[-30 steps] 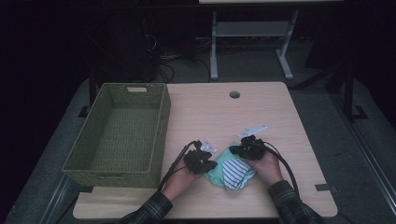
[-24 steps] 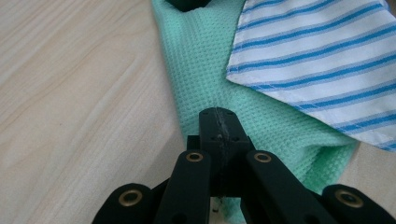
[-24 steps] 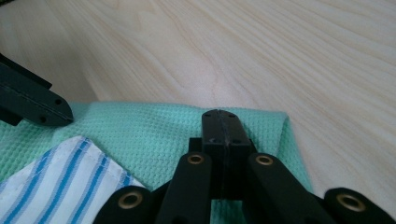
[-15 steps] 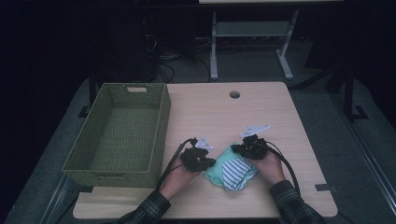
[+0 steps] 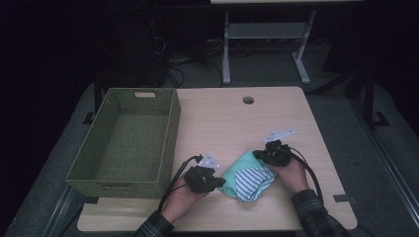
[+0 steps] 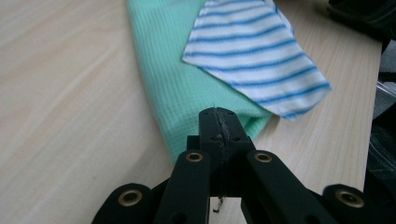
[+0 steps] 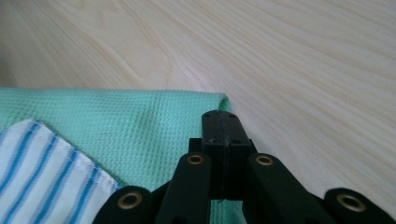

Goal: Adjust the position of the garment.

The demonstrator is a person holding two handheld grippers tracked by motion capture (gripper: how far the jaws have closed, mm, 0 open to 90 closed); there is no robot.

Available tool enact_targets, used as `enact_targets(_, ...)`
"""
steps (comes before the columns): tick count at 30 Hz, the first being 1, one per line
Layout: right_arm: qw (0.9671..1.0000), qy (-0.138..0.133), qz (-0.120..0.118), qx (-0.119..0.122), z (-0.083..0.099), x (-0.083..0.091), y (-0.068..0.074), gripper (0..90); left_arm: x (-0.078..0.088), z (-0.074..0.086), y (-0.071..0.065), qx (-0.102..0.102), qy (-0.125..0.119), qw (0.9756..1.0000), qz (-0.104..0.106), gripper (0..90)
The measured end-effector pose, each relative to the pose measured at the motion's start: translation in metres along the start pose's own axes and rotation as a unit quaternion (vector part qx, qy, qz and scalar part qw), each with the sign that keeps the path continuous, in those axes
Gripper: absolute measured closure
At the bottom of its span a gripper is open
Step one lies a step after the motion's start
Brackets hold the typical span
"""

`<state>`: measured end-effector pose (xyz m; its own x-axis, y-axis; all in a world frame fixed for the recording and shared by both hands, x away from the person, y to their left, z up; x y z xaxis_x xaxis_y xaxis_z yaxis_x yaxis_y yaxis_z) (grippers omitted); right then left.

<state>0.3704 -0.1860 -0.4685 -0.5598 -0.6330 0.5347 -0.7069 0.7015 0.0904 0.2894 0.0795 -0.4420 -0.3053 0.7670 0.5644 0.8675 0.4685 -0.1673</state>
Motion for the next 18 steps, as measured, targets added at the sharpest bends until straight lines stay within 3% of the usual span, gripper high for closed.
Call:
enact_targets(8,0.9999,0.011,0.001,-0.003,0.004,-0.004,-0.001,89.6,-0.017,0.01,0.001,-0.005,0.043,0.9991,-0.002,89.4)
enact_targets(14,0.9999,0.013,0.004,0.001,0.005,-0.002,-0.002,89.6,-0.021,0.011,0.005,-0.01,0.052,0.9985,-0.015,89.5)
enact_targets(15,0.9999,0.014,0.004,0.003,0.005,-0.001,-0.002,89.6,-0.022,0.011,0.006,-0.001,0.047,0.9987,-0.017,89.4)
enact_targets(18,0.9999,0.016,0.005,0.0,0.006,0.001,-0.004,89.6,-0.023,0.007,0.011,-0.009,0.055,0.9982,-0.024,89.5)
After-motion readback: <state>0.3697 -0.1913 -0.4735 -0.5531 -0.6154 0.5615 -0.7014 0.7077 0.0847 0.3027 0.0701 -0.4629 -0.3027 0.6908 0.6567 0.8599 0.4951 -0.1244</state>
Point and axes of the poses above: each handheld gripper's, and its own axes: x roughly backward along the jaws, z roughly out of its underside, y roughly to its left, the point moved 1 cm from there along -x, roughly forward along the jaws, and after that the axes turned 13 degrees about -y, right-handed, at the moved point
